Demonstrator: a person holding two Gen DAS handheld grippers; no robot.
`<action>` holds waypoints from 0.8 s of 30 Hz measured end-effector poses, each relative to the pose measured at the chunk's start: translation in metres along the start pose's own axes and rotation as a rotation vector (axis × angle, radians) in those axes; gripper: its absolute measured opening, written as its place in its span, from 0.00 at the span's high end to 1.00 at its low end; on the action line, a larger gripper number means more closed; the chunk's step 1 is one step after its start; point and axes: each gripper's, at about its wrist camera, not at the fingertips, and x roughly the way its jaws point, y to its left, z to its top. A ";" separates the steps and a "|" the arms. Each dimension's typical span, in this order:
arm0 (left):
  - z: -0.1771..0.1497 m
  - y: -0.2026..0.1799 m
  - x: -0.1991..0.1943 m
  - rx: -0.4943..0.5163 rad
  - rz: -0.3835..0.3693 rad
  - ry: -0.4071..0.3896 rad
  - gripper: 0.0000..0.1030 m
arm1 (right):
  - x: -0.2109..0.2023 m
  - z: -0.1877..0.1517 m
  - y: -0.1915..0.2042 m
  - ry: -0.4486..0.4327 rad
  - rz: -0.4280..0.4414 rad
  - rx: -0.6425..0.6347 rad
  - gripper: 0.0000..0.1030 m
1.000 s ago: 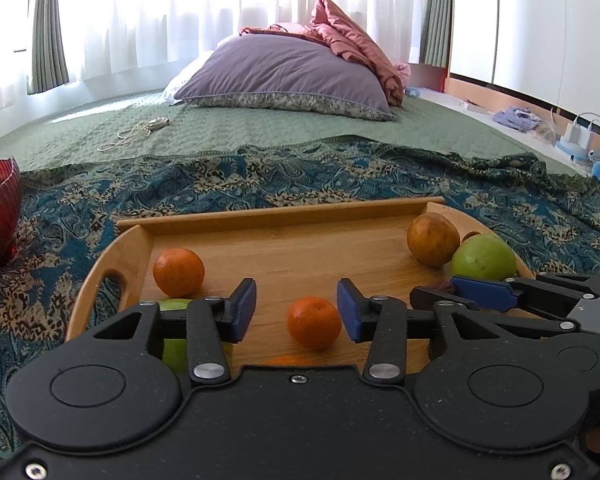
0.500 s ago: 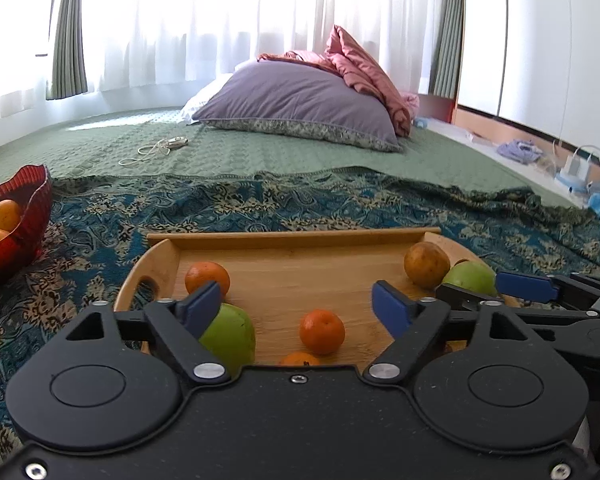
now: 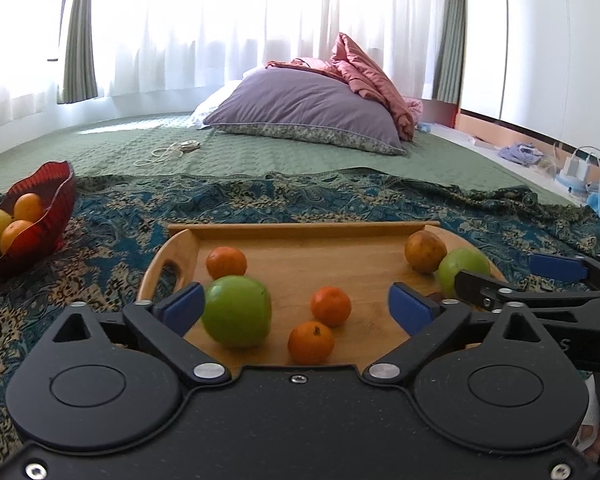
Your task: Organize fruits
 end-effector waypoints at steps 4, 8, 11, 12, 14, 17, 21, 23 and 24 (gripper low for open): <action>-0.009 0.004 -0.004 -0.004 0.013 0.013 0.01 | -0.003 -0.008 -0.003 0.006 0.000 0.018 0.00; -0.019 0.006 -0.007 0.003 0.023 0.027 0.01 | -0.009 -0.017 -0.003 0.021 0.012 0.024 0.00; -0.028 0.007 -0.009 0.004 0.026 0.038 0.01 | -0.013 -0.025 0.000 0.022 0.007 0.011 0.00; -0.030 0.006 -0.010 0.006 0.028 0.042 0.01 | -0.014 -0.027 0.000 0.024 0.006 0.008 0.00; -0.036 0.006 -0.010 0.011 0.032 0.050 0.01 | -0.016 -0.033 0.001 0.029 0.007 0.004 0.00; -0.044 0.006 -0.010 0.018 0.037 0.066 0.01 | -0.017 -0.040 0.003 0.040 0.002 -0.009 0.00; -0.054 0.006 -0.008 0.021 0.045 0.086 0.01 | -0.017 -0.049 0.005 0.057 -0.007 -0.022 0.00; -0.059 0.007 -0.006 0.022 0.048 0.099 0.01 | -0.016 -0.053 0.006 0.065 -0.010 -0.025 0.00; -0.061 0.008 -0.005 0.022 0.051 0.106 0.01 | -0.016 -0.055 0.006 0.070 -0.011 -0.026 0.00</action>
